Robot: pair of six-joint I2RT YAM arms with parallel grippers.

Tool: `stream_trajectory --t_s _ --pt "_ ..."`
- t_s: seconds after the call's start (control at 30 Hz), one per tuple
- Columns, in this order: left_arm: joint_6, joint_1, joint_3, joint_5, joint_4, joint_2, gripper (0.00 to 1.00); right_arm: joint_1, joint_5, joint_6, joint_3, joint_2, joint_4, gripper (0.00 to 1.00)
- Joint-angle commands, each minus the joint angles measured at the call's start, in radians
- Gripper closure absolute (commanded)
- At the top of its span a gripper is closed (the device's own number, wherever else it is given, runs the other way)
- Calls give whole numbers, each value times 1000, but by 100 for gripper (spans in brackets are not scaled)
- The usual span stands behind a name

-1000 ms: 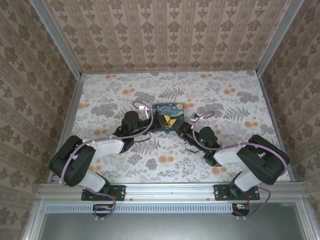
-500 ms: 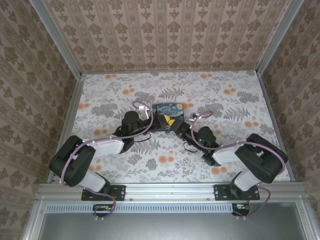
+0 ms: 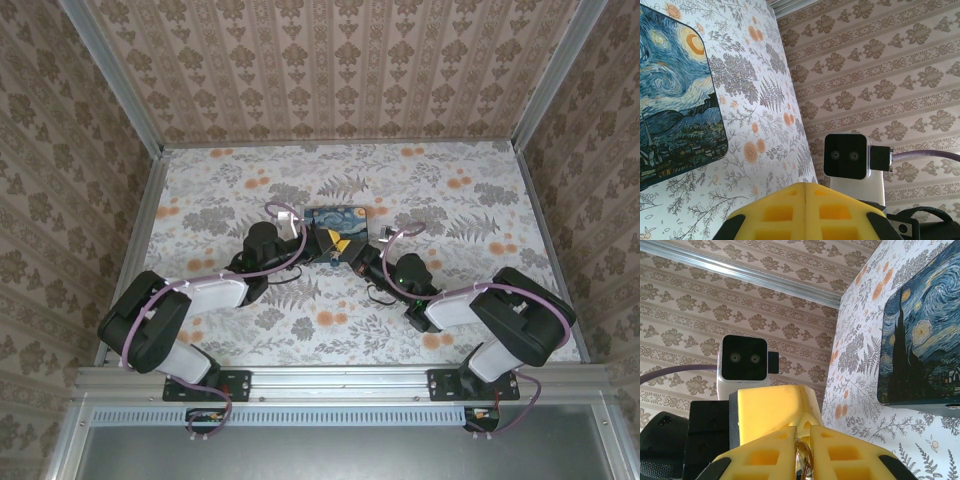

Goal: Unlock a padlock with a key

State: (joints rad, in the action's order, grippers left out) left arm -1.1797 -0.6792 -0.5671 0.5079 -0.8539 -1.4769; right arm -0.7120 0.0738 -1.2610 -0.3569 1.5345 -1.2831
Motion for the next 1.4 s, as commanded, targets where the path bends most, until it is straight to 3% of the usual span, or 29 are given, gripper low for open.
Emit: stream_trajectory --t_s 0.0,0.13,0.63,1.1,1.37 --pt "32 0 -21 -12 -1 14 100 -7 -13 -5 13 0 -49 84" --pt "32 0 -23 -11 -4 7 100 -7 -4 -2 13 0 -49 81" --pt "32 0 -27 -13 -5 -1 100 -7 3 0 23 -2 -50 84" --pt "31 0 -27 -14 -8 -3 100 -7 13 -4 4 -1 -50 100" --pt "29 0 -26 -18 -10 -1 100 -7 18 3 1 -6 -49 100"
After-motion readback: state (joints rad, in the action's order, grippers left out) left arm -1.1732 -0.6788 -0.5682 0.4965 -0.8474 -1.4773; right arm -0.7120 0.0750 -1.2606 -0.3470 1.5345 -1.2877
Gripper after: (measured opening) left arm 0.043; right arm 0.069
